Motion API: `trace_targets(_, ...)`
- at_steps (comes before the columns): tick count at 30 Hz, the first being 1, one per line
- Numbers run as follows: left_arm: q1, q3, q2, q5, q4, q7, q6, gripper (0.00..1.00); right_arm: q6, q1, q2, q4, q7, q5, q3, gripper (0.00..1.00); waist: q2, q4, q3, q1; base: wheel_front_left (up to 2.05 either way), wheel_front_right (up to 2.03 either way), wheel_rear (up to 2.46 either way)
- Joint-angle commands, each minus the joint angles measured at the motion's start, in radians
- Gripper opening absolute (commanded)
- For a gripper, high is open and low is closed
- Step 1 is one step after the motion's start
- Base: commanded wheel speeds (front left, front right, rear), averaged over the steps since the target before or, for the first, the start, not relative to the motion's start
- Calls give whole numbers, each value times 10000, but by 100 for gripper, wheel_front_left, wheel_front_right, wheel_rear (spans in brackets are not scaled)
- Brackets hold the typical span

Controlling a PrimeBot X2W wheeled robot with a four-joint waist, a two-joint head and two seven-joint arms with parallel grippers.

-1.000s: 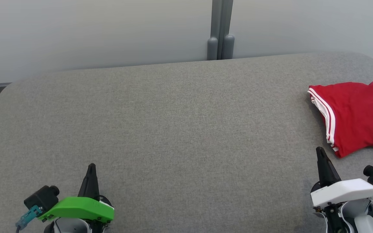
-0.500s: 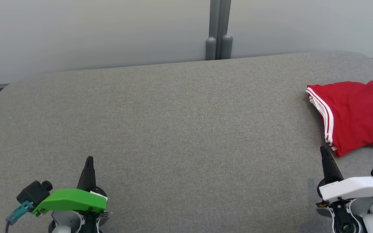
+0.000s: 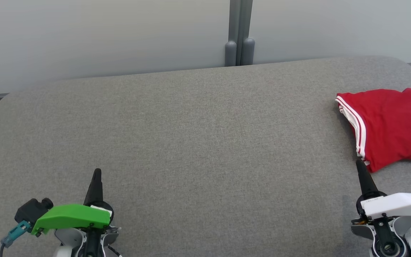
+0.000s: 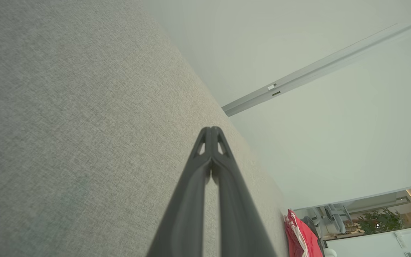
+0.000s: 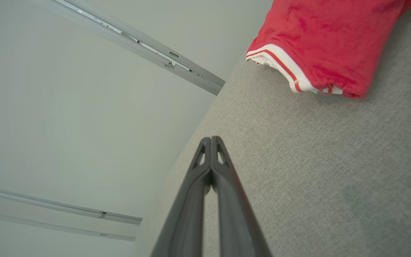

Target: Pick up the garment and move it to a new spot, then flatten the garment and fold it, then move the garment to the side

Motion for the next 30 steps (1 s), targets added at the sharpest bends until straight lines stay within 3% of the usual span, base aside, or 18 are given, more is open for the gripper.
trace_targets(1, -324, 76, -33, -276, -37, 66, -121, 0, 3, -229, -61, -37, 53, 286, -69, 0, 0, -6, 0, 0, 0, 0, 0)
trace_targets(30, -719, 441, -117, -2704, 135, 680, -470, 0, 4, -454, -81, 231, 738, 2956, -517, 0, 0, -133, -6, 0, 0, 0, 0)
